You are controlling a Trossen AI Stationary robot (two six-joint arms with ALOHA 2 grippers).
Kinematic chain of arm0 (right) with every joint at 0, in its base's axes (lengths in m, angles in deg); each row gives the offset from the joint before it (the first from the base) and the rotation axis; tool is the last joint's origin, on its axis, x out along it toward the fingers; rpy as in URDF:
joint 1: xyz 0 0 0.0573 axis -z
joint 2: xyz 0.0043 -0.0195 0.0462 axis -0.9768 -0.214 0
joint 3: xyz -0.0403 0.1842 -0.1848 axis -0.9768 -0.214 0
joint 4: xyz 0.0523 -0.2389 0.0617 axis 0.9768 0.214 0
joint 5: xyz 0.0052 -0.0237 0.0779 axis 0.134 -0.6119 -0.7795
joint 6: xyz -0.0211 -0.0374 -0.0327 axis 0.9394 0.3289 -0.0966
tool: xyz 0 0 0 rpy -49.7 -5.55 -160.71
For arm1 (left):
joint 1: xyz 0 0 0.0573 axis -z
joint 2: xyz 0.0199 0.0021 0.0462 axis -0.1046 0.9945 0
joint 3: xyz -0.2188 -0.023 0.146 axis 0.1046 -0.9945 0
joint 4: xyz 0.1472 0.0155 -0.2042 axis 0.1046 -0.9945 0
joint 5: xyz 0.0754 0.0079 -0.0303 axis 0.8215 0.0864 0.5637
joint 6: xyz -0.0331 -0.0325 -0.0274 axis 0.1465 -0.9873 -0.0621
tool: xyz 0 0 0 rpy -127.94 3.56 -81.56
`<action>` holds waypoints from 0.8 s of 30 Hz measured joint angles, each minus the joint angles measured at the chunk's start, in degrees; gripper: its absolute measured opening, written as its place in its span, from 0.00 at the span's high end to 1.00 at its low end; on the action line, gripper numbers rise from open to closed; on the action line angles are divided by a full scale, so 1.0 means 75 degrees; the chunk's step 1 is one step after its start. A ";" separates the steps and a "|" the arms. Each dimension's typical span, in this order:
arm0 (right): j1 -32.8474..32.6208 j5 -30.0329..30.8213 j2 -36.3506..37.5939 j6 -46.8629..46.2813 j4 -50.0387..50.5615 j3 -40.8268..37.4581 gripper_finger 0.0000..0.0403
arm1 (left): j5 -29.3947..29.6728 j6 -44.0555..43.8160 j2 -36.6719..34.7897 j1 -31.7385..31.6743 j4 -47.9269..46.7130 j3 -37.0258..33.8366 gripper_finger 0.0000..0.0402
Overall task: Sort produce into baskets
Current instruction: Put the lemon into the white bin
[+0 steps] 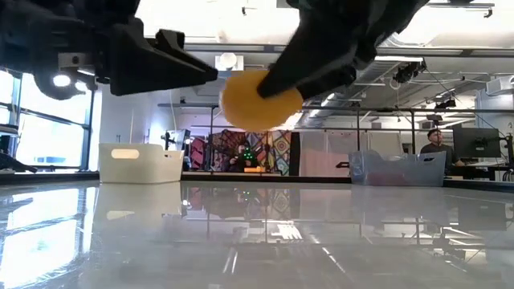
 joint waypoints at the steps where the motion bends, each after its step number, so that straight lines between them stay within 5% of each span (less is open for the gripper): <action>1: 0.0014 -0.0087 0.0003 -0.0001 -0.0106 0.0000 0.53 | 0.0249 0.0096 0.0000 0.0092 -0.0003 0.0034 0.68; 12: 0.0230 -0.0857 0.0010 -0.0007 -0.0718 0.0000 0.53 | 0.0795 0.0308 0.0000 0.0590 -0.0057 0.0282 0.39; 24: 0.0430 -0.1564 0.0045 0.0148 -0.1240 0.0000 0.53 | 0.0920 0.0297 0.0000 0.0605 -0.0203 0.0294 0.34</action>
